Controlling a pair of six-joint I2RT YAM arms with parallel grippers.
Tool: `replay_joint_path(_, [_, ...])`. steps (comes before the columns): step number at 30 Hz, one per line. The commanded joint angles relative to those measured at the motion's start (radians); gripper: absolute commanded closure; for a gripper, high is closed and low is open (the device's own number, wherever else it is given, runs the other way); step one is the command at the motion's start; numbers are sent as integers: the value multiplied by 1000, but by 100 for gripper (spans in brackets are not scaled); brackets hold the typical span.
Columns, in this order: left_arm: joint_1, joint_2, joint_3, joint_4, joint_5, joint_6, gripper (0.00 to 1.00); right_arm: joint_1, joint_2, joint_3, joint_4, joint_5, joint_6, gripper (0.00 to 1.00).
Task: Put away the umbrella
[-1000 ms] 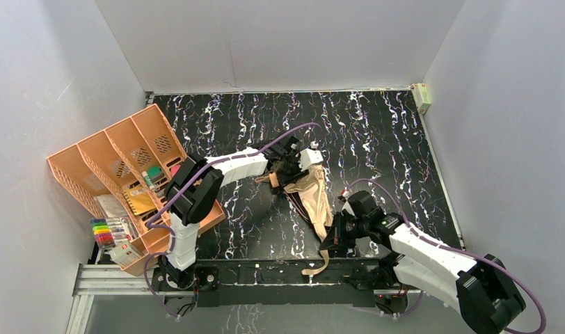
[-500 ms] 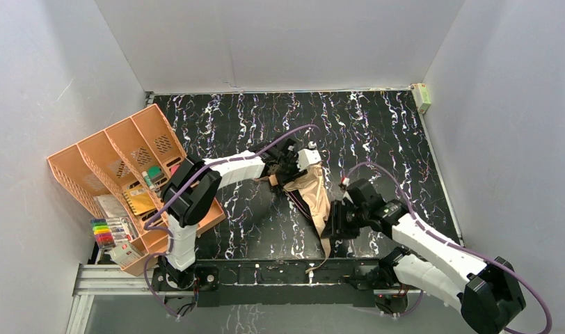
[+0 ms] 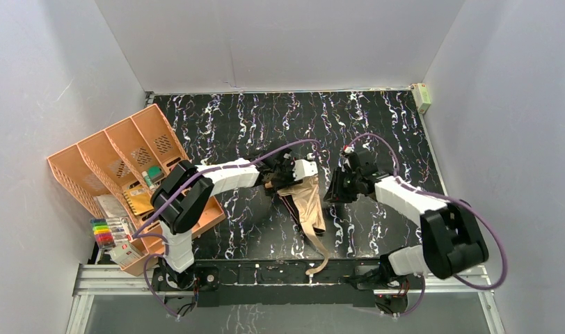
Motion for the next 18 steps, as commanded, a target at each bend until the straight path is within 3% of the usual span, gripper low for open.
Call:
replay_joint_path(1, [-3, -41, -3, -72, 21, 76, 100, -1, 86, -2, 215, -13, 52, 68])
replay_joint_path(4, [-3, -39, 15, -90, 27, 83, 100, 7, 92, -65, 337, -50, 129, 72])
replay_joint_path(13, [-13, -39, 28, -131, 39, 146, 100, 126, 89, -162, 465, -26, 261, 75])
replay_joint_path(18, [-23, -116, -72, -73, 42, 238, 100, 199, 61, -178, 514, -60, 283, 70])
